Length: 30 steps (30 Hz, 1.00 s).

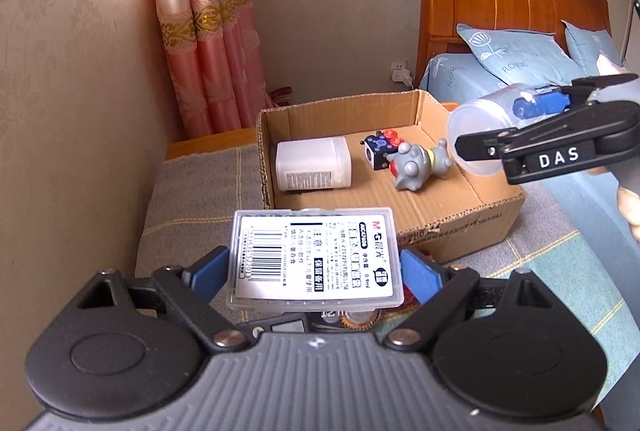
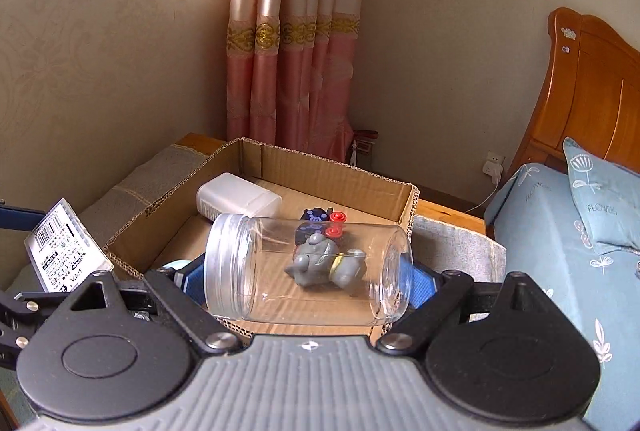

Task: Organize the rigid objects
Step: 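Lower the jar into the box and open the right gripper while the left carries the card, then lower the barcode card into the box and open the left gripper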

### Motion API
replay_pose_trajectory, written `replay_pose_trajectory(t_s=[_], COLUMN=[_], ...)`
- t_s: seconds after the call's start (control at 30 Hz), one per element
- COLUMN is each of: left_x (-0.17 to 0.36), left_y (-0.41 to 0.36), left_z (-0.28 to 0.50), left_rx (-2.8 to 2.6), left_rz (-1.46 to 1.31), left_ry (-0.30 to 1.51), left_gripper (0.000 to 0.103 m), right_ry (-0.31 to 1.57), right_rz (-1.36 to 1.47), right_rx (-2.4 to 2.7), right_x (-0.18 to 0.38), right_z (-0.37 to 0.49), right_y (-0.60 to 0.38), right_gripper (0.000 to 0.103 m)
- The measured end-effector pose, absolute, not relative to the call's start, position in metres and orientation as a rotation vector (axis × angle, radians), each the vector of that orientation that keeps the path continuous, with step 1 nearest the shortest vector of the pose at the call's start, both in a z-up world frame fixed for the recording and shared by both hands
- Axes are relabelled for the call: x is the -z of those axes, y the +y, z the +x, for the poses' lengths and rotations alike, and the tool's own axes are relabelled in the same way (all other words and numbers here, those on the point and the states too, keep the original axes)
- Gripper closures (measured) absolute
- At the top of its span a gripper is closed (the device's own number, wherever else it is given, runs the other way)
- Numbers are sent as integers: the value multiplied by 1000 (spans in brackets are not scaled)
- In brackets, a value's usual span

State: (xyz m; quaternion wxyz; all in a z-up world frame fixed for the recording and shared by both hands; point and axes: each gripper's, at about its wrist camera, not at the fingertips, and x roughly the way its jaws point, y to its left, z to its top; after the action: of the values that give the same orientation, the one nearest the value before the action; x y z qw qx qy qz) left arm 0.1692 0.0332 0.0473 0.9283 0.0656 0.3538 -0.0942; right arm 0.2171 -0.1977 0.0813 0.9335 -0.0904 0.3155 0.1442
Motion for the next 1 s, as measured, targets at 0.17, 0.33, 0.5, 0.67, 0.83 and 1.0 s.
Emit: replay_pose_trajectory(t_s=[0.17,0.33,0.5,0.67,0.83,1.0], left_x=[-53,-57,-58,-58,-54,-44], left_y=[34,31,26,16,4,-7], left_z=[184,197,216,235,255,272], left_rx=[183,191,210,237,247,250], left_rz=[137,146,142,144,157,158], left_ry=[704,692,704,726,750,774], left_gripper=[13,13,13,13,13,13], right_ry=[699,717,722,725,718,726], right_rz=[-154,-115,-99,-80,-76,-42], right_rx=[-254,-257,-244,-245,-226,-222], right_x=[-71,-66,-64,-61,-58,-57], right_z=[238,227,208,189,170,160], right_y=[-196,-209,-220,-224,-222,-226], right_gripper=[1,0,0,0,0,0])
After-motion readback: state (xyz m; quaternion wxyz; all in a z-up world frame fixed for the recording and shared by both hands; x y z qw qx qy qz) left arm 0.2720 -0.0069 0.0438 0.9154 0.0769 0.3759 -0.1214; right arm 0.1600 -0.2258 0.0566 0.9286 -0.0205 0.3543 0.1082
